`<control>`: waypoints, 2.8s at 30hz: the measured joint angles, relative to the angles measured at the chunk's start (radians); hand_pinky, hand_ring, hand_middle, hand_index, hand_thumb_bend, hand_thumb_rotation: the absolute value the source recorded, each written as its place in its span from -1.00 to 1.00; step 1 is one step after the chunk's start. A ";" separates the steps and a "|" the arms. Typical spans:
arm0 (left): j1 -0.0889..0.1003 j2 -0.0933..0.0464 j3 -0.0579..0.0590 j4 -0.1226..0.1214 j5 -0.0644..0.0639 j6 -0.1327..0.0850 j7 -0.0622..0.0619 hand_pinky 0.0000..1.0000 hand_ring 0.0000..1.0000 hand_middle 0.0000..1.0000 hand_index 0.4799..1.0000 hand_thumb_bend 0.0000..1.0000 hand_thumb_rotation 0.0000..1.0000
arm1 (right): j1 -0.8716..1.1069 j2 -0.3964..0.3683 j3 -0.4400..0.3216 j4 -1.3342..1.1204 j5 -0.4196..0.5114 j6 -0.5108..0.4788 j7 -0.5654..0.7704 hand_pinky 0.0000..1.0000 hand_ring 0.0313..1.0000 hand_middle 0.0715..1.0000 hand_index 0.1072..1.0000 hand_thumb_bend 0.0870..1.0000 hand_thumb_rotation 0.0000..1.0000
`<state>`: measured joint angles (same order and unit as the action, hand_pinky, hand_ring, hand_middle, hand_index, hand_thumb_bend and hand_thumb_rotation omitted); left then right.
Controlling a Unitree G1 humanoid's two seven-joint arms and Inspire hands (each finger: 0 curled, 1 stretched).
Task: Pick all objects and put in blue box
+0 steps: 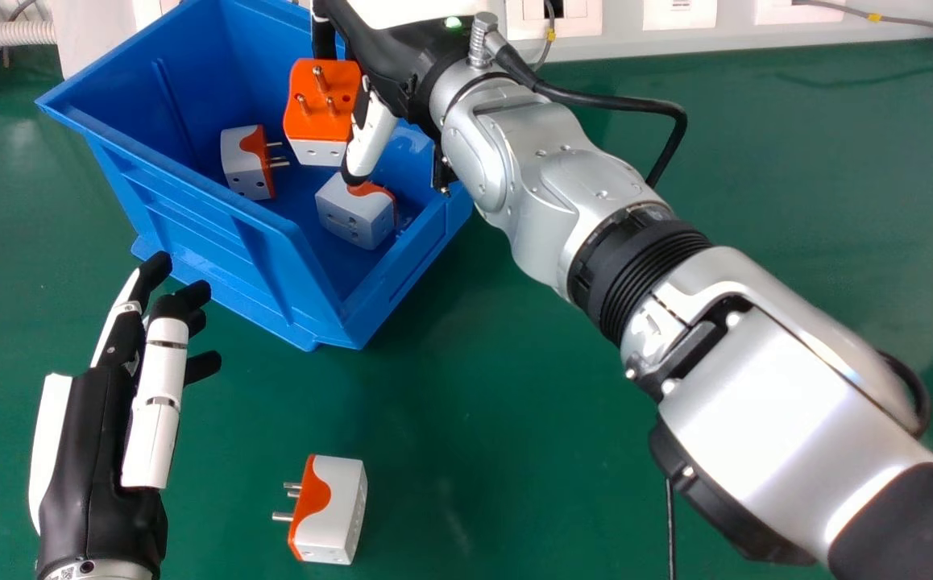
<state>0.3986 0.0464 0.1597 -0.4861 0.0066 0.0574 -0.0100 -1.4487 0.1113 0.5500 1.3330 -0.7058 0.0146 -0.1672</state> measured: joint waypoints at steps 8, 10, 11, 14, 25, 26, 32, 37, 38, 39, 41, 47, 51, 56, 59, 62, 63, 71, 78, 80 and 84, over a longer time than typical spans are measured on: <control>-0.001 0.002 0.002 0.007 0.004 -0.002 -0.002 0.58 0.76 0.74 0.71 -0.46 0.87 | 0.001 0.000 0.025 0.000 -0.016 0.016 -0.003 -0.40 -0.22 -0.05 0.18 -0.06 -1.00; -0.002 0.003 0.002 0.010 0.004 -0.003 -0.002 0.58 0.76 0.74 0.71 -0.46 0.87 | 0.003 0.000 0.023 0.000 -0.012 0.014 -0.006 -0.42 -0.26 -0.04 0.28 0.08 -0.94; -0.003 0.003 0.002 0.011 0.004 -0.003 -0.002 0.58 0.76 0.74 0.71 -0.46 0.87 | 0.004 0.000 0.022 0.000 -0.011 0.013 -0.007 -0.44 -0.29 -0.03 0.37 0.20 -0.89; -0.004 0.003 0.002 0.016 0.004 -0.005 -0.002 0.58 0.76 0.74 0.71 -0.45 0.87 | 0.008 -0.001 0.024 0.000 -0.013 0.013 -0.011 -0.45 -0.31 0.07 0.56 0.46 -0.76; -0.008 0.003 0.002 0.020 0.005 -0.013 -0.002 0.58 0.76 0.74 0.71 -0.45 0.87 | 0.008 -0.019 0.093 0.000 -0.058 0.006 -0.011 -0.33 -0.14 0.30 0.73 0.73 -0.44; -0.008 0.003 0.002 0.020 0.004 -0.013 -0.002 0.58 0.76 0.74 0.71 -0.45 0.87 | 0.008 -0.023 0.098 0.000 -0.063 0.000 -0.011 -0.33 -0.14 0.30 0.73 0.73 -0.44; -0.009 0.003 0.001 0.021 0.005 -0.013 -0.002 0.58 0.76 0.74 0.70 -0.45 0.87 | 0.008 -0.039 0.150 0.000 -0.121 -0.004 -0.011 -0.01 0.30 0.63 0.80 0.87 -0.03; -0.014 0.003 0.001 0.025 0.007 -0.013 -0.002 0.58 0.76 0.73 0.70 -0.45 0.87 | 0.008 -0.039 0.154 0.000 -0.128 -0.001 -0.011 0.14 0.49 0.79 0.83 0.91 0.14; -0.015 0.003 0.000 0.025 0.010 -0.013 -0.002 0.58 0.76 0.73 0.70 -0.45 0.87 | 0.008 -0.039 0.154 0.000 -0.128 0.000 -0.011 0.14 0.49 0.79 0.83 0.91 0.14; -0.016 0.003 0.000 0.026 0.013 -0.013 -0.002 0.58 0.76 0.73 0.70 -0.45 0.87 | 0.008 -0.039 0.153 0.000 -0.128 0.000 -0.011 0.15 0.50 0.80 0.84 0.91 0.15; -0.020 0.003 0.000 0.027 0.014 -0.013 -0.002 0.58 0.76 0.73 0.70 -0.44 0.87 | 0.008 -0.039 0.151 0.000 -0.127 0.000 -0.011 0.16 0.52 0.81 0.84 0.91 0.17; -0.035 0.008 0.002 0.055 0.019 -0.022 -0.002 0.58 0.76 0.73 0.70 -0.43 0.86 | 0.012 -0.039 0.136 -0.002 -0.120 -0.002 -0.015 0.18 0.56 0.83 0.83 0.89 0.13; -0.046 0.011 0.005 0.069 0.023 -0.026 -0.001 0.58 0.76 0.73 0.70 -0.41 0.85 | 0.027 -0.039 0.134 -0.007 -0.121 -0.004 -0.017 0.18 0.59 0.84 0.83 0.89 0.06; -0.058 0.012 0.006 0.073 0.025 -0.026 0.000 0.58 0.76 0.73 0.70 -0.40 0.85 | 0.038 -0.051 0.109 -0.033 -0.106 -0.017 -0.022 0.18 0.60 0.84 0.83 0.90 -0.03; -0.061 0.012 0.011 0.074 0.031 -0.026 0.001 0.58 0.76 0.72 0.68 -0.41 0.85 | 0.052 -0.071 0.083 -0.070 -0.082 -0.040 -0.041 0.18 0.60 0.83 0.81 0.89 -0.08; -0.063 0.015 0.017 0.074 0.031 -0.026 0.002 0.56 0.74 0.71 0.67 -0.40 0.85 | 0.074 -0.098 0.063 -0.123 -0.075 -0.059 -0.061 0.18 0.59 0.82 0.78 0.90 -0.12; -0.065 0.017 0.020 0.075 0.031 -0.026 0.002 0.56 0.74 0.71 0.66 -0.40 0.85 | 0.088 -0.108 0.054 -0.146 -0.068 -0.067 -0.067 0.18 0.59 0.82 0.77 0.90 -0.14; -0.078 0.022 0.038 0.083 0.030 -0.022 0.004 0.55 0.72 0.70 0.64 -0.40 0.84 | 0.270 -0.206 0.012 -0.474 -0.045 -0.060 -0.044 0.19 0.58 0.80 0.76 0.89 -0.34; -0.079 0.022 0.052 0.085 0.023 0.002 -0.003 0.56 0.73 0.69 0.64 -0.40 0.84 | 0.543 -0.297 -0.029 -0.933 -0.047 0.038 0.081 0.15 0.57 0.79 0.75 0.82 -0.49; -0.079 0.022 0.055 0.085 0.022 0.011 -0.004 0.56 0.73 0.69 0.64 -0.41 0.84 | 0.635 -0.315 -0.040 -1.053 -0.050 0.062 0.099 0.15 0.57 0.78 0.74 0.80 -0.49; -0.079 0.022 0.059 0.086 0.022 0.022 -0.005 0.56 0.73 0.69 0.64 -0.44 0.84 | 0.870 -0.347 -0.058 -1.304 -0.055 0.101 0.117 0.16 0.54 0.73 0.69 0.83 -0.52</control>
<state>0.3194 0.0683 0.2192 -0.3999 0.0285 0.0795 -0.0147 -0.5789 -0.2361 0.4919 0.0293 -0.7608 0.1160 -0.0502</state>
